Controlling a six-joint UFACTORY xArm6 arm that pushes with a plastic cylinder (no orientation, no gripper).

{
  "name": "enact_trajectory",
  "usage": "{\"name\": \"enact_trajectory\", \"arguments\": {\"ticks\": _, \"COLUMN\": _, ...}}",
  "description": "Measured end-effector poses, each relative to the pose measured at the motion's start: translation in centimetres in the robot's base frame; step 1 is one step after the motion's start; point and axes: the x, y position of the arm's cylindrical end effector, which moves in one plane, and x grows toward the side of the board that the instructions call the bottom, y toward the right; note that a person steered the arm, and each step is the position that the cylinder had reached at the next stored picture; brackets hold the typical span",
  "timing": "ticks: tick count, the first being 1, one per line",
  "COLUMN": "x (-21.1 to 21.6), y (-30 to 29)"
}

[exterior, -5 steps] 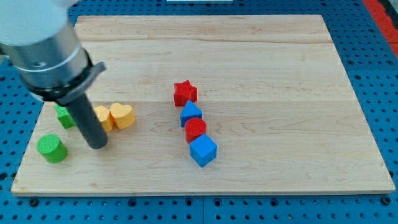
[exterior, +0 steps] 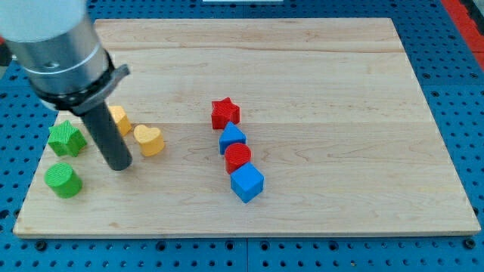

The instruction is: Place the yellow heart near right to the red star

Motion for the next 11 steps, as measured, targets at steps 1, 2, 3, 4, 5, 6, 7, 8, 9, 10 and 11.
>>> {"name": "enact_trajectory", "arguments": {"ticks": 1, "x": -1.2, "y": 1.4}}
{"name": "enact_trajectory", "arguments": {"ticks": 2, "x": -2.8, "y": 2.2}}
{"name": "enact_trajectory", "arguments": {"ticks": 3, "x": -4.0, "y": 2.7}}
{"name": "enact_trajectory", "arguments": {"ticks": 4, "x": -4.9, "y": 1.8}}
{"name": "enact_trajectory", "arguments": {"ticks": 5, "x": -9.1, "y": 1.9}}
{"name": "enact_trajectory", "arguments": {"ticks": 6, "x": -11.9, "y": -1.2}}
{"name": "enact_trajectory", "arguments": {"ticks": 7, "x": -14.7, "y": -4.7}}
{"name": "enact_trajectory", "arguments": {"ticks": 8, "x": -15.7, "y": 0.6}}
{"name": "enact_trajectory", "arguments": {"ticks": 9, "x": -15.9, "y": 3.3}}
{"name": "enact_trajectory", "arguments": {"ticks": 10, "x": -14.5, "y": 3.0}}
{"name": "enact_trajectory", "arguments": {"ticks": 11, "x": -13.4, "y": 3.0}}
